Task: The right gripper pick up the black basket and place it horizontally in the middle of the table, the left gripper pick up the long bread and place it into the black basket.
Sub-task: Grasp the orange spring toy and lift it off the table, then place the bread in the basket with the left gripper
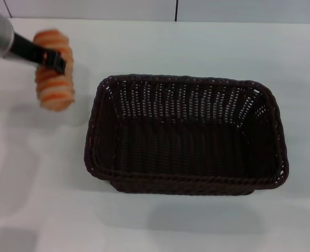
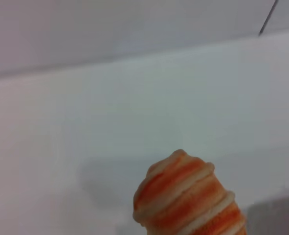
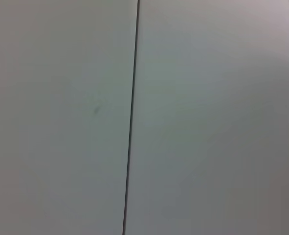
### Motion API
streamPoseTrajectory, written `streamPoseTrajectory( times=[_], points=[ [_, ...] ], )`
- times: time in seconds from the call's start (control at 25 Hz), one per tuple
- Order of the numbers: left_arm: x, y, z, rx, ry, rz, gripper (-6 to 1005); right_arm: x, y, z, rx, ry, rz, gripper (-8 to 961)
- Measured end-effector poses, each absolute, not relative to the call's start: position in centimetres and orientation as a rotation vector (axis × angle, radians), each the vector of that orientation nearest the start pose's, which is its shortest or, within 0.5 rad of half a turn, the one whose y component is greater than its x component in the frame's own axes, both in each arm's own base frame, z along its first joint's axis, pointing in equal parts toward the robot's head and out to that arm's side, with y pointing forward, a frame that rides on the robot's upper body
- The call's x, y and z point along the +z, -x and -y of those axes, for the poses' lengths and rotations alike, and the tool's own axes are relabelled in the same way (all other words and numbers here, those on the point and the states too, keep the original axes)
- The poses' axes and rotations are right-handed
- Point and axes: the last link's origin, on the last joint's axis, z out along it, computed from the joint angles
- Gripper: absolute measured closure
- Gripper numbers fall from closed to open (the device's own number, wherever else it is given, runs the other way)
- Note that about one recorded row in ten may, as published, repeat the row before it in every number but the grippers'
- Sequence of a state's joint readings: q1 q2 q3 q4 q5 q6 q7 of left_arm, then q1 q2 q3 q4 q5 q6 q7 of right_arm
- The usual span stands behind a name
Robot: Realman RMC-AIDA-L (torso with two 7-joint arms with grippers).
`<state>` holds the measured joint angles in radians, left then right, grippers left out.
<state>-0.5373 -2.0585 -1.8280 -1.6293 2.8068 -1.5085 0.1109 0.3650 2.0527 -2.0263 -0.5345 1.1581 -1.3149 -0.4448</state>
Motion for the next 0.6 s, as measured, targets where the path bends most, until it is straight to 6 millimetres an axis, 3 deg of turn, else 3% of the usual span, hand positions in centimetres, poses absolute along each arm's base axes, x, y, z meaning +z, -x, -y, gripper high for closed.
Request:
streamPoseTrajectory(
  times=[0.28,0.6],
  points=[
    [8.5,12.1,-35.8,0.154,2.146,0.989,642,7.1,-30.3,-34.5,0.588,0.998,-0.311,332],
    [4.7,7.1,-32.2,0.053,2.528,0.939,675,7.2,-30.2,-34.8,0.591,1.001,-0.306,332]
  ],
)
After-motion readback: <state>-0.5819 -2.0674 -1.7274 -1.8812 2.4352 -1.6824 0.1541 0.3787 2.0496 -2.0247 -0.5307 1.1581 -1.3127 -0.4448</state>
